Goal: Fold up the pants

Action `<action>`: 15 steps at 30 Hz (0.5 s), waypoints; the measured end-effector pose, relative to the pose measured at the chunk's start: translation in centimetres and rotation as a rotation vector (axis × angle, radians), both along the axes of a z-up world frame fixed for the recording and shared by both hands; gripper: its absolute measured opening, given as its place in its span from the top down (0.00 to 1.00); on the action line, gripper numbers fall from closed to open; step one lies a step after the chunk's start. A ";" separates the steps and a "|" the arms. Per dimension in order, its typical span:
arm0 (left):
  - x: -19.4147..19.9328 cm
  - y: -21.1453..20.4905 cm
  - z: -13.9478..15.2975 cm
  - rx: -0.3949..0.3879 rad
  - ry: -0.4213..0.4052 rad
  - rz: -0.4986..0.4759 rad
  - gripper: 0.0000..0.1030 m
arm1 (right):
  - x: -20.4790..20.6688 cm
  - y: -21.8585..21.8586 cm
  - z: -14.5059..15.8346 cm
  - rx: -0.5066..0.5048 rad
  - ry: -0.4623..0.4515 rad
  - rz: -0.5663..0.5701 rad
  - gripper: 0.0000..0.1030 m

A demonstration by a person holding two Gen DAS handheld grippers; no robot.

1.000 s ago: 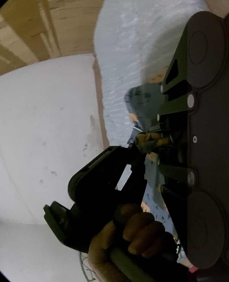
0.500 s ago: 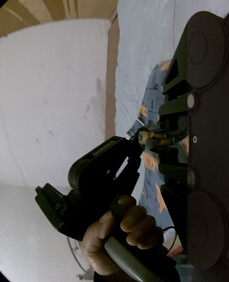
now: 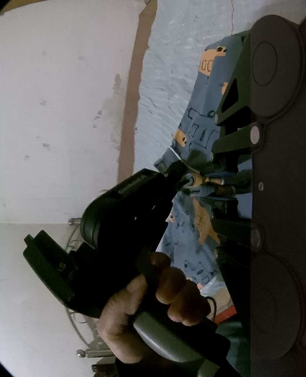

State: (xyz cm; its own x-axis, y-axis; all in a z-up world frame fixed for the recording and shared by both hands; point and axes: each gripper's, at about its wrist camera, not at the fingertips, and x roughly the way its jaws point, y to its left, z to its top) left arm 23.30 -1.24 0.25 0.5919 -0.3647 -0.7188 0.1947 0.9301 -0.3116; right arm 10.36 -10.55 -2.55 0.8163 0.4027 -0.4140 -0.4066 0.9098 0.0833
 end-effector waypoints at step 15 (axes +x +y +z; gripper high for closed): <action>-0.5 2.1 -2.6 0.009 0.014 0.061 0.37 | -1.7 -2.2 -0.9 -0.002 -0.072 -0.038 0.04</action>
State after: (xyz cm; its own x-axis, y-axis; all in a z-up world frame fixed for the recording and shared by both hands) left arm 22.84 0.89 -2.35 0.6026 -0.3219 -0.7303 0.1328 0.9427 -0.3059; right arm 8.63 -12.74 -3.43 0.8587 0.3701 -0.3544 -0.3766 0.9248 0.0532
